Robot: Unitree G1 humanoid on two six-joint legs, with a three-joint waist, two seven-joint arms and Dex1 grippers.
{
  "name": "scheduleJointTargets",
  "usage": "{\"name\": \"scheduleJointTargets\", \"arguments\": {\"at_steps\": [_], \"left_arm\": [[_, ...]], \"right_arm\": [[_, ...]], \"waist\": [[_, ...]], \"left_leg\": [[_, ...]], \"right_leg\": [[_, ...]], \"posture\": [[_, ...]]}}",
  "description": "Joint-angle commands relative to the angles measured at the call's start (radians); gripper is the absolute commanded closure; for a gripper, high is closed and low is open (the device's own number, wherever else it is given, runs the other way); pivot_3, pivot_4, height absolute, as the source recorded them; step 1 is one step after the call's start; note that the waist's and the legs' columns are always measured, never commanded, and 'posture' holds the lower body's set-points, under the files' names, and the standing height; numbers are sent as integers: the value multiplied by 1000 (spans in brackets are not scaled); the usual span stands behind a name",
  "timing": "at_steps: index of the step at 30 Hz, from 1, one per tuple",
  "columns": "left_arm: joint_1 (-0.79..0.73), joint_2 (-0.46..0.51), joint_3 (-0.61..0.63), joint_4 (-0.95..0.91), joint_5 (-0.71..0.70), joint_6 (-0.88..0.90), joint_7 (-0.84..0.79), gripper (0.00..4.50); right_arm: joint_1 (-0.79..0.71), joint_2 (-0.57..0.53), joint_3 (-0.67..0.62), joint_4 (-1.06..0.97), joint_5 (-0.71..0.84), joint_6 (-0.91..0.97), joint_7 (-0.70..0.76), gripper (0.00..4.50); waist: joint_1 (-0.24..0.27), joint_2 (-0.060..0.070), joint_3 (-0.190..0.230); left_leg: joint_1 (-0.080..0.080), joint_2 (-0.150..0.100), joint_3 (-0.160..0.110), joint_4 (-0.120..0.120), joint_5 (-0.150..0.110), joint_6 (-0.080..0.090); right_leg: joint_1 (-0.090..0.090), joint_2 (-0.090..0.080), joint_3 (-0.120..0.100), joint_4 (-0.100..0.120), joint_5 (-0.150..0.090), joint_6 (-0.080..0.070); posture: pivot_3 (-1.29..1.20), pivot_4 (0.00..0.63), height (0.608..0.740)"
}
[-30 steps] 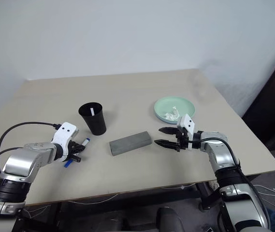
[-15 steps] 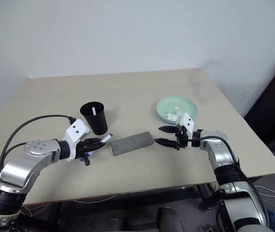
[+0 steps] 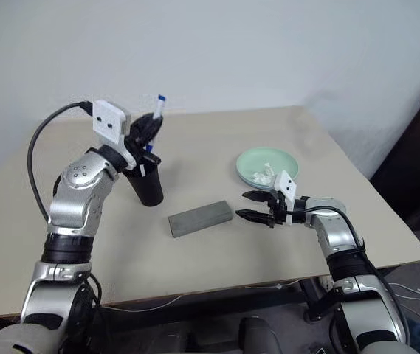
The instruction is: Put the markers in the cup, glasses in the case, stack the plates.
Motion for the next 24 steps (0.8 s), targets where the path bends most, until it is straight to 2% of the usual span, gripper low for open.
{"name": "scheduleJointTargets", "arguments": {"at_steps": [1,10,20,24], "left_arm": [[-47,-4,6,126,73,-153,55,4363],[-24,-16,11,306,111,-305,76,4363],[-26,-33,14,349,128,-334,107,971],[-25,-34,18,343,125,-331,110,971]], "right_arm": [[-23,-2,-24,-23,2,-20,-13,1481],[2,-14,-31,-57,11,-7,-25,1481],[15,-24,-33,-85,14,10,-26,1481],[15,-24,-31,-90,14,15,-26,1481]], "waist": [[0,0,0],[3,0,0],[2,0,0],[2,0,0]], "left_leg": [[0,0,0,0,0,0],[-2,0,0,-1,1,3],[-2,0,0,-1,-1,-1],[-2,0,0,-1,-1,-1]], "right_leg": [[0,0,0,0,0,0],[-2,0,0,-1,0,0],[-2,-1,-1,0,0,0],[-2,-1,-1,0,0,0]], "posture": [[0,0,733],[0,0,733],[0,0,733],[0,0,733]]}}
